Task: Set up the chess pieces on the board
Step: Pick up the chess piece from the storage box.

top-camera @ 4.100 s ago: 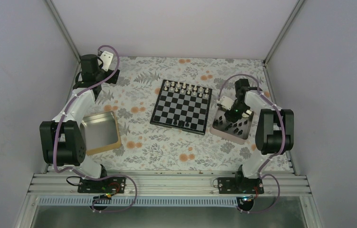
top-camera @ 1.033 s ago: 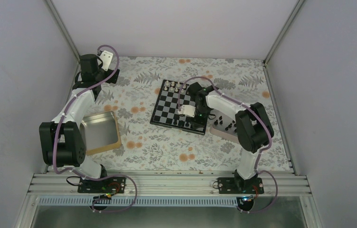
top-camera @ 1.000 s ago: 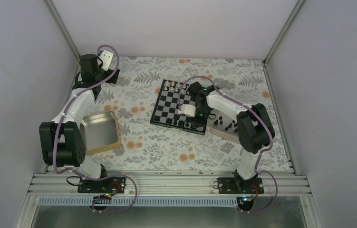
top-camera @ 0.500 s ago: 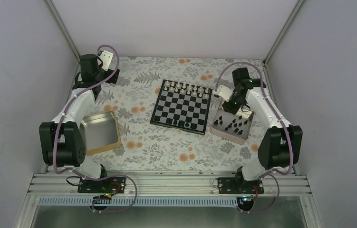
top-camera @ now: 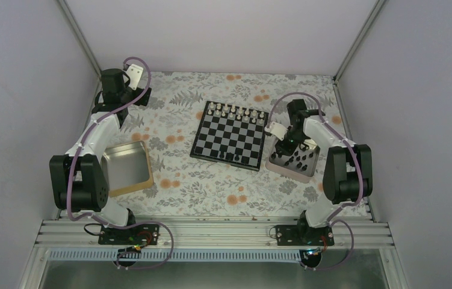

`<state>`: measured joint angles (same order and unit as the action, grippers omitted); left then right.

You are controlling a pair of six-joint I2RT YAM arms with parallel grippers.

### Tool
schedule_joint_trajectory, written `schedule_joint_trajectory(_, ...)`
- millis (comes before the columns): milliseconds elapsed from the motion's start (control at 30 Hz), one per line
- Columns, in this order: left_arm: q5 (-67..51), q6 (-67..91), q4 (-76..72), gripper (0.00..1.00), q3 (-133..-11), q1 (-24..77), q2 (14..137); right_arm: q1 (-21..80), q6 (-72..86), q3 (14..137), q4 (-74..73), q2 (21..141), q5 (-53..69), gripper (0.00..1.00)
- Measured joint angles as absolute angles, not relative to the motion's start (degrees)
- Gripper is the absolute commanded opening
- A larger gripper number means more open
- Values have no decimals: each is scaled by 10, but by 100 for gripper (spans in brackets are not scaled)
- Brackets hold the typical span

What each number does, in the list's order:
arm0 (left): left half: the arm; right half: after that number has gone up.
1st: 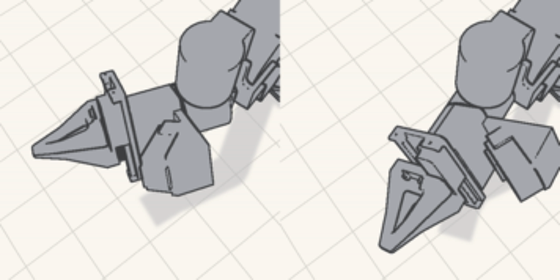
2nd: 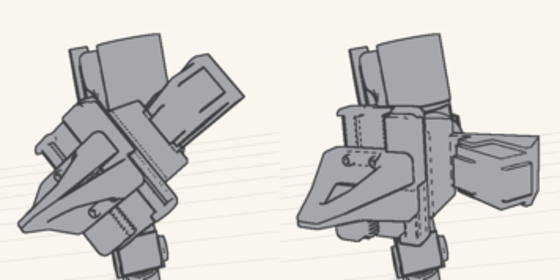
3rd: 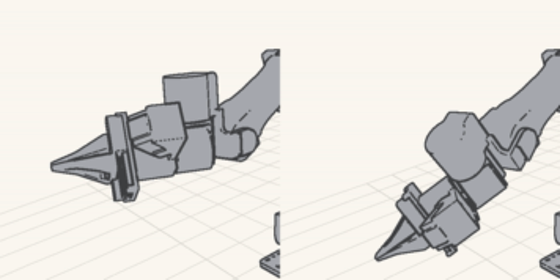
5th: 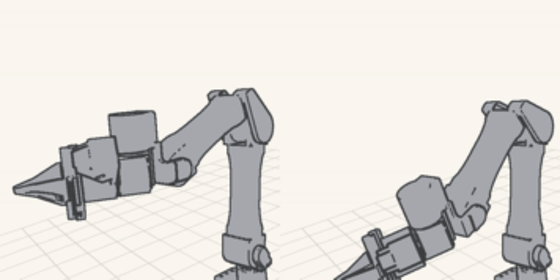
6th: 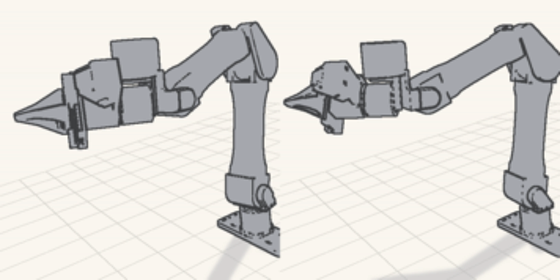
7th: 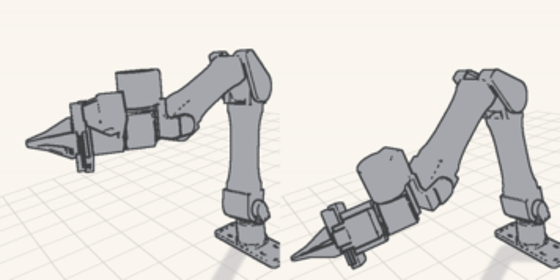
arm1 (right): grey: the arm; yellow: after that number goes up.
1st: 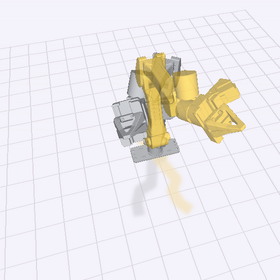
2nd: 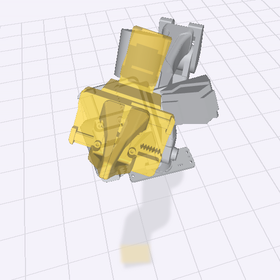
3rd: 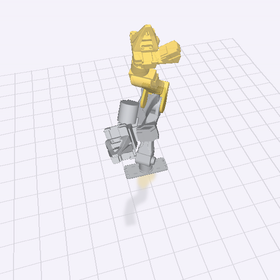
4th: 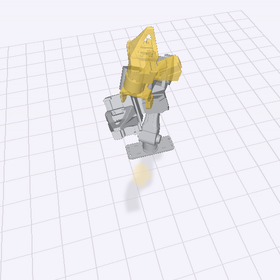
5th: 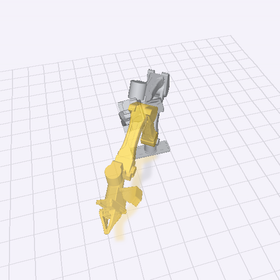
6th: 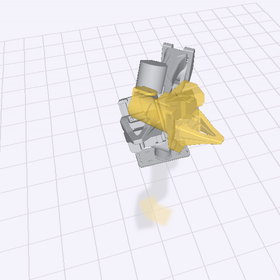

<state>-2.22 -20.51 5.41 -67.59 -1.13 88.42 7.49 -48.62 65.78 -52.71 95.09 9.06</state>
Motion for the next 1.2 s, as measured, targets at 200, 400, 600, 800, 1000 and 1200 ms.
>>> schedule_joint_trajectory(200,-22,-205,54,100,-676,-11,884,75,-486,652,-508,955,109,33)
schedule_joint_trajectory(400,-22,-205,54,100,-676,-11,884,80,-486,651,-501,973,118,33)
schedule_joint_trajectory(600,-22,-205,54,100,-676,-11,884,87,-486,651,-498,987,125,26)
schedule_joint_trajectory(800,-22,-205,54,100,-676,-11,884,93,-486,651,-498,990,128,20)
schedule_joint_trajectory(1000,-23,-205,54,100,-676,-11,884,93,-485,647,-498,992,116,19)
schedule_joint_trajectory(1200,-26,-205,54,100,-676,-11,884,93,-484,647,-497,992,110,14)
